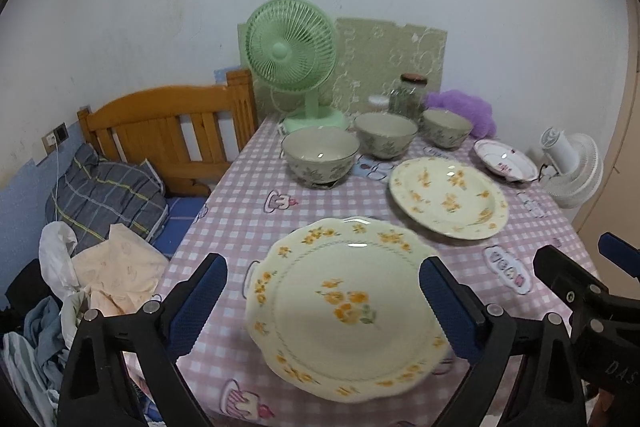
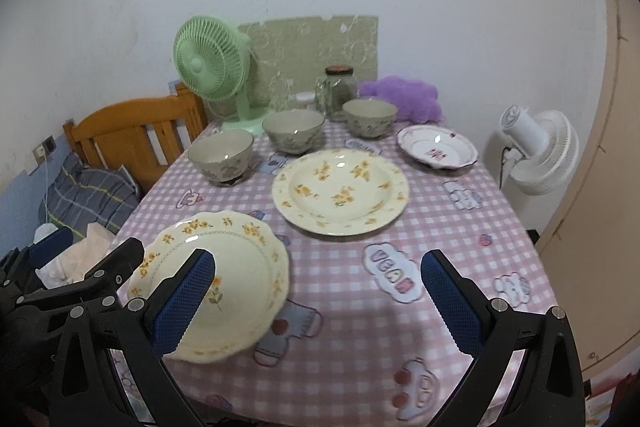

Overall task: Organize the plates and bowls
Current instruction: 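Move both tools to the large yellow-flowered plate rim and grasp it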

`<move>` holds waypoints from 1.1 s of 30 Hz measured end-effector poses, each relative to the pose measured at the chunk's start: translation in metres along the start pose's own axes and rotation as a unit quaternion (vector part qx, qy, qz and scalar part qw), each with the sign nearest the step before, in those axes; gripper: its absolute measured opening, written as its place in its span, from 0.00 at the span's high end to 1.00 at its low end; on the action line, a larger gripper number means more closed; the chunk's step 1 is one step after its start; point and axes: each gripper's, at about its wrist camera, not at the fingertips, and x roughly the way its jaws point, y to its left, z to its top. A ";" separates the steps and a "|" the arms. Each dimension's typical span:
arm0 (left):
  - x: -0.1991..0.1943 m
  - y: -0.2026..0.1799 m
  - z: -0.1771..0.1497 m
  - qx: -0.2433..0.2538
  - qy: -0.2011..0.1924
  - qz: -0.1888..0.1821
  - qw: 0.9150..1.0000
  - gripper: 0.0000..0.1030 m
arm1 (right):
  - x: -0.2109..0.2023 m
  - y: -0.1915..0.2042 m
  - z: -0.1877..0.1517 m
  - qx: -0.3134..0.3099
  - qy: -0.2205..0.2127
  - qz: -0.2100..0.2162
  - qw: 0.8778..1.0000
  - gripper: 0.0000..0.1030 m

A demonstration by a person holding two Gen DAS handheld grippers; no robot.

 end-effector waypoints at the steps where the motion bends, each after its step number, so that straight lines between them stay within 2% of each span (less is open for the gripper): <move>1: 0.006 0.004 0.002 0.001 0.005 0.001 1.000 0.06 | 0.006 0.004 0.002 0.000 0.005 0.001 1.000 0.00; 10: 0.070 0.031 0.006 0.024 0.064 -0.001 0.998 0.09 | 0.070 0.039 0.008 0.013 0.066 -0.009 0.998 0.03; 18: 0.125 0.042 -0.009 0.039 0.115 -0.016 0.992 0.09 | 0.122 0.053 -0.006 0.025 0.122 -0.029 0.992 0.05; 23: 0.150 0.042 -0.021 0.051 0.154 -0.040 0.986 0.16 | 0.149 0.054 -0.020 0.040 0.166 -0.038 0.985 0.08; 26: 0.159 0.042 -0.025 0.059 0.166 -0.051 0.983 0.22 | 0.159 0.057 -0.025 0.040 0.184 -0.034 0.982 0.13; 33: 0.167 0.042 -0.021 0.056 0.170 -0.074 0.981 0.24 | 0.173 0.055 -0.030 0.058 0.204 -0.030 0.977 0.18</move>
